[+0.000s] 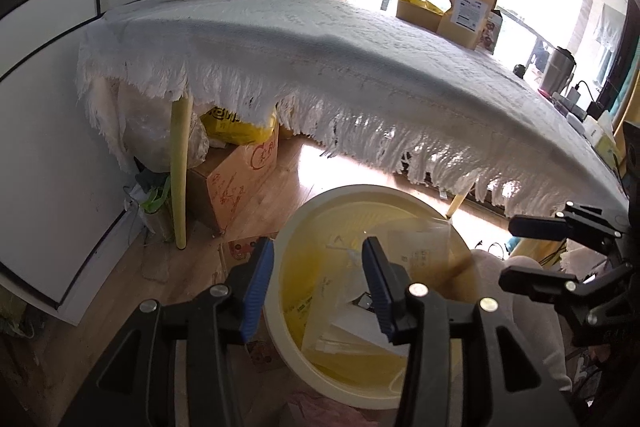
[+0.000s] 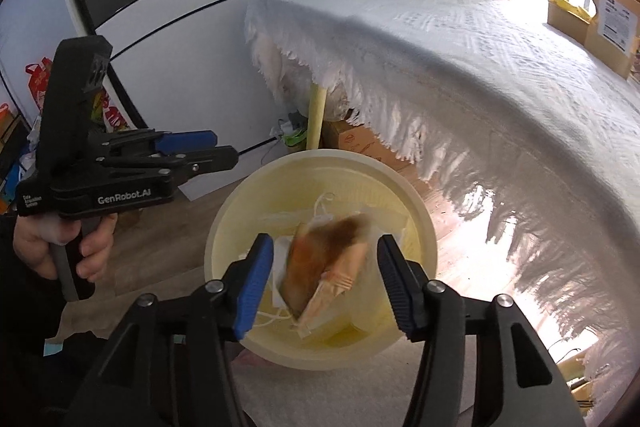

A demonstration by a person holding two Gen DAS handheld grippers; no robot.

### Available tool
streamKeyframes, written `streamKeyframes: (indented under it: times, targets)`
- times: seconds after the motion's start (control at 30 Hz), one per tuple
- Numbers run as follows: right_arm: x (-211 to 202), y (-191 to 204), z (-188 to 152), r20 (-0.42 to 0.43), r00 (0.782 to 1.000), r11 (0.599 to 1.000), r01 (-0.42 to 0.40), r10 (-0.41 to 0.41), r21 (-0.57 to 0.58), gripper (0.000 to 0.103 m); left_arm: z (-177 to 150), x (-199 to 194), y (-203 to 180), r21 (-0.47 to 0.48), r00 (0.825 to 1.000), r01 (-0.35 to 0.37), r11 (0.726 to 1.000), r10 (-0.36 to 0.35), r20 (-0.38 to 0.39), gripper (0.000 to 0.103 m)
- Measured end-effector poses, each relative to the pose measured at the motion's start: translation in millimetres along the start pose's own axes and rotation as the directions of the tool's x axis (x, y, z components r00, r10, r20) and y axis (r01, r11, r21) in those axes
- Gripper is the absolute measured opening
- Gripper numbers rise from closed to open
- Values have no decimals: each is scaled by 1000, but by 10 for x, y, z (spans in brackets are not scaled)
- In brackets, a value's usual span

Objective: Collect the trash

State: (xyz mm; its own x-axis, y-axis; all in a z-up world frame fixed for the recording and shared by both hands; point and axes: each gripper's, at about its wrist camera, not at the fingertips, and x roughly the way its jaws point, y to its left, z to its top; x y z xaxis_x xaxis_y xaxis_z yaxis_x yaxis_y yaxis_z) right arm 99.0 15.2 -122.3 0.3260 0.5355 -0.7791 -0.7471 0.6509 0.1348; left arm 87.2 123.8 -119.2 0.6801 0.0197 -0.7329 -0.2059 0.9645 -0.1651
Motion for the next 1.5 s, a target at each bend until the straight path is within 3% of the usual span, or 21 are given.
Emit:
streamKeyframes:
  times: [0.1, 0.43, 0.93, 1.33, 1.5]
  targets:
    - [-17, -4, -24, 5, 1000, 1000, 1, -1, 3, 65, 3, -54, -48, 7, 1000, 0, 1000, 0, 10, 47]
    - [-359, -135, -195, 56, 998, 999, 30, -32, 37, 65, 32, -245, -304, 59, 999, 7, 998, -10, 43, 49]
    - [-937, -323, -453, 132, 985, 990, 102, -114, 94, 65, 23, -504, -868, 156, 991, 74, 985, -90, 95, 55]
    - [-1520, -394, -611, 210, 958, 977, 173, -197, 128, 68, 69, -845, -1163, 195, 973, 110, 975, -146, 180, 65]
    - [-1782, -392, -632, 250, 940, 969, 202, -233, 144, 70, 95, -1086, -1241, 212, 949, 132, 968, -185, 254, 71]
